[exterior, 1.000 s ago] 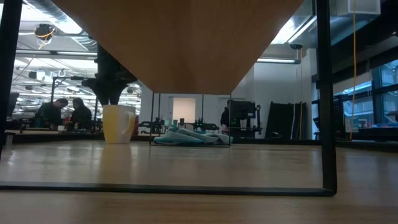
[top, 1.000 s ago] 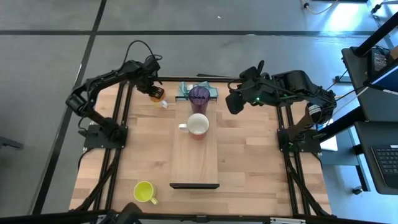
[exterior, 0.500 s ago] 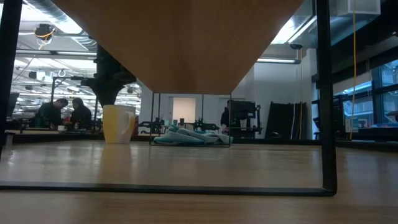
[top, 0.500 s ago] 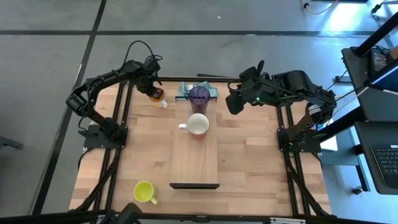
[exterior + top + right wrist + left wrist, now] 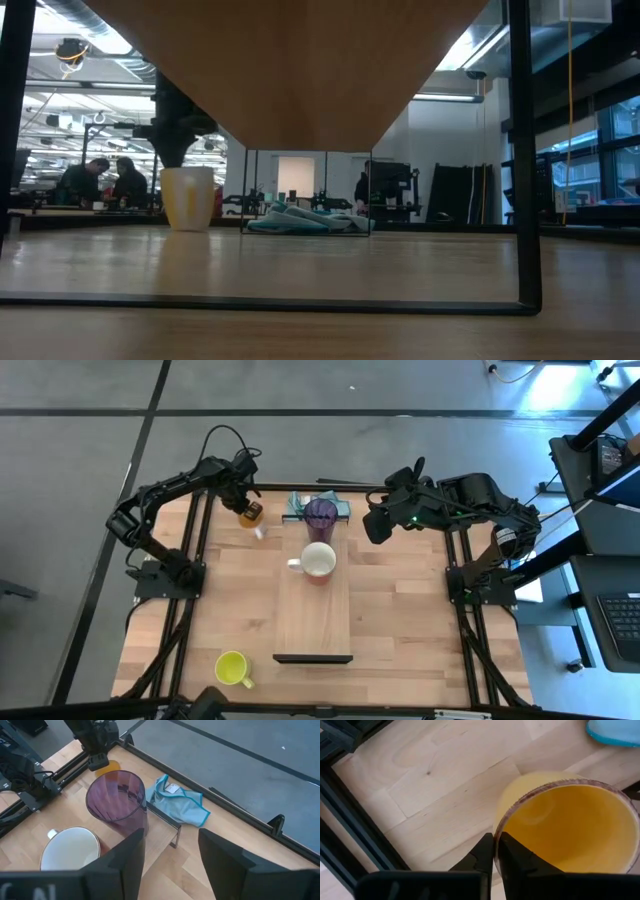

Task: Stack small to large cups/mugs on shelf
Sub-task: Put the yellow cup on the shelf

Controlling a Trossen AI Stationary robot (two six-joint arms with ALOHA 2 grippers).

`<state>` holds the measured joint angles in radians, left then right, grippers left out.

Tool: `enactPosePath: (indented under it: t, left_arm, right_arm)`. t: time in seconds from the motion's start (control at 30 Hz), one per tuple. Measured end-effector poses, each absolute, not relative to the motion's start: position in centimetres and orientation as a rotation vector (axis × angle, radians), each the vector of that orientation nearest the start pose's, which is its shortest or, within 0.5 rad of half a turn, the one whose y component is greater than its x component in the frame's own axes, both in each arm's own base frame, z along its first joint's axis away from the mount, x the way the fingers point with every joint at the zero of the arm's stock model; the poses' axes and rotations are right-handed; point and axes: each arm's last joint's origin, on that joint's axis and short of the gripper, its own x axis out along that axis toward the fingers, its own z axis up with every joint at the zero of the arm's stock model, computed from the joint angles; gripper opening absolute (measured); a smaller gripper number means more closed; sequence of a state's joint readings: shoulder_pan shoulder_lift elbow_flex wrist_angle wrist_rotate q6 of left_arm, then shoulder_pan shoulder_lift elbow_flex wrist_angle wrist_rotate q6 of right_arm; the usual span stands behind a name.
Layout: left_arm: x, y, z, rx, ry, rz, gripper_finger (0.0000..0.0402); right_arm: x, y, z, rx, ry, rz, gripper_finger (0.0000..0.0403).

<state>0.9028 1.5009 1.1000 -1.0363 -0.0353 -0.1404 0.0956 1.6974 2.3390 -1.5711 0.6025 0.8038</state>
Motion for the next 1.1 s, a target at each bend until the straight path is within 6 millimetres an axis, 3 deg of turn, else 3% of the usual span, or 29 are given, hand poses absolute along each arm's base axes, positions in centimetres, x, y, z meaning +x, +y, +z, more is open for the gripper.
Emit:
enactPosePath:
  t: [0.3, 0.6, 0.9, 1.1]
  left_arm:
    - [16.0, 19.7, 23.3, -0.633, 1.433, 0.791, 0.0004]
    - [16.4, 18.4, 24.3, -0.545, 1.413, 0.759, 0.0002]
    - [17.1, 16.6, 24.4, -0.508, 1.493, 0.606, 0.0001]
    - [18.3, 14.3, 24.6, -0.439, 1.536, 0.456, 0.0001]
  right_arm:
    - [26.9, 0.9, 48.7, 0.419, 0.629, -0.781, 0.0186]
    - [26.9, 0.9, 48.7, 0.42, 0.629, -0.782, 0.0186]
    - [26.9, 0.9, 48.7, 0.422, 0.629, -0.781, 0.0186]
    - [26.9, 0.9, 48.7, 0.421, 0.63, -0.779, 0.0186]
